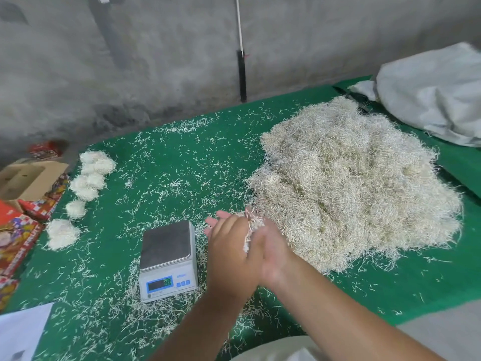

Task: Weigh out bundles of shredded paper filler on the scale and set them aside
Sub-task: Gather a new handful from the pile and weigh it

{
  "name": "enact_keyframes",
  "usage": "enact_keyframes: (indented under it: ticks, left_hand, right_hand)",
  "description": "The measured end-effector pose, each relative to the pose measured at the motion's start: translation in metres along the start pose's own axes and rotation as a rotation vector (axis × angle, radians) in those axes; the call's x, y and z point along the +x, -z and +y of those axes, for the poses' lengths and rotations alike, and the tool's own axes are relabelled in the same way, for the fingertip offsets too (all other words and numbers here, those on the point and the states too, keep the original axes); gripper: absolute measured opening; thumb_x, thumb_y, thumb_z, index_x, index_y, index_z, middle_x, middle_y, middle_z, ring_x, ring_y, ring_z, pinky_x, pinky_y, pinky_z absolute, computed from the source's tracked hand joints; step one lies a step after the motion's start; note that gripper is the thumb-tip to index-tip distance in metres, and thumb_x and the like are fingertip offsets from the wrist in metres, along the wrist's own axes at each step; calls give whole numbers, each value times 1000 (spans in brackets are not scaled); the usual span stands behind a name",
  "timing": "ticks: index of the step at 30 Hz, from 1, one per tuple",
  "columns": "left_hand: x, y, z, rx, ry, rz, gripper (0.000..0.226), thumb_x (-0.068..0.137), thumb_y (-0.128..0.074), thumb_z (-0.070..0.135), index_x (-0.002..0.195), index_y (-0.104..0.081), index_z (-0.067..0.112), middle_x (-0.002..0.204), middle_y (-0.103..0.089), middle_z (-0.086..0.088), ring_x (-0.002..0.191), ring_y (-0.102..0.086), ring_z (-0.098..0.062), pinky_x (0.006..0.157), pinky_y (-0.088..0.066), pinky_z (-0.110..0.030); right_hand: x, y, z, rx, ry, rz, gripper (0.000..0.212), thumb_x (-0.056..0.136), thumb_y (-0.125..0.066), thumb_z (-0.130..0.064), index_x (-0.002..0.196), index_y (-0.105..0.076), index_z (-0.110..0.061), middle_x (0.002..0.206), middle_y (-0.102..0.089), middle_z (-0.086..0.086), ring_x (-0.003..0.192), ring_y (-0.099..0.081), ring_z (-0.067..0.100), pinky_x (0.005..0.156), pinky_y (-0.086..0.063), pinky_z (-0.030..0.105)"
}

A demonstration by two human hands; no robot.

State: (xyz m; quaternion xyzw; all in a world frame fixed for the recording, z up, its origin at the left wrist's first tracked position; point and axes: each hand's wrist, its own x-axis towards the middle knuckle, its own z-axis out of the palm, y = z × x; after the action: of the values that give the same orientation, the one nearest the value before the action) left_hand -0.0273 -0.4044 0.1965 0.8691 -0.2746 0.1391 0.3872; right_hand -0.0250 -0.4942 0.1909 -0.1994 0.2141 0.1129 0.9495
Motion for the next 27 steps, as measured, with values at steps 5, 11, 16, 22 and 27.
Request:
enact_keyframes:
  ticks: [5,11,16,22,27]
  left_hand:
    - [24,6,-13,-119,230,28,41,105,-48,42,67,-43,27,51,-41,6,48,-37,-8,49,-34,-39]
    - [18,-11,-20,-123,216,20,45,91,-43,12,126,-50,40,118,-50,27,114,-46,11,91,-38,-17]
    - [39,-6,-25,221,210,28,49,86,-41,9,121,-62,37,146,-42,15,141,-33,-9,112,-26,-37]
    - [49,-3,-6,149,206,90,40,102,-27,42,130,-54,34,152,-41,15,144,-34,-9,122,-23,-40]
    - [29,0,10,69,37,47,48,108,-21,52,151,-38,41,165,-24,21,152,-25,-7,126,-15,-37]
  right_hand:
    - [-11,-6,16,-144,1,-31,38,111,-45,-42,109,-71,-15,104,-71,7,102,-69,20,101,-52,41]
    - [-15,-14,6,-80,-63,86,64,101,-50,-69,126,-71,-14,121,-76,5,114,-72,22,109,-50,42]
    - [-22,-32,6,-178,86,61,57,109,-45,-54,143,-61,-11,133,-72,10,126,-68,23,120,-42,46]
    - [-17,-47,-24,-263,152,118,60,109,-47,-55,129,-70,-4,110,-78,16,100,-78,30,80,-64,39]
    - [-4,-47,-51,-208,99,144,38,111,-49,-33,91,-66,-5,69,-64,8,58,-65,22,54,-54,32]
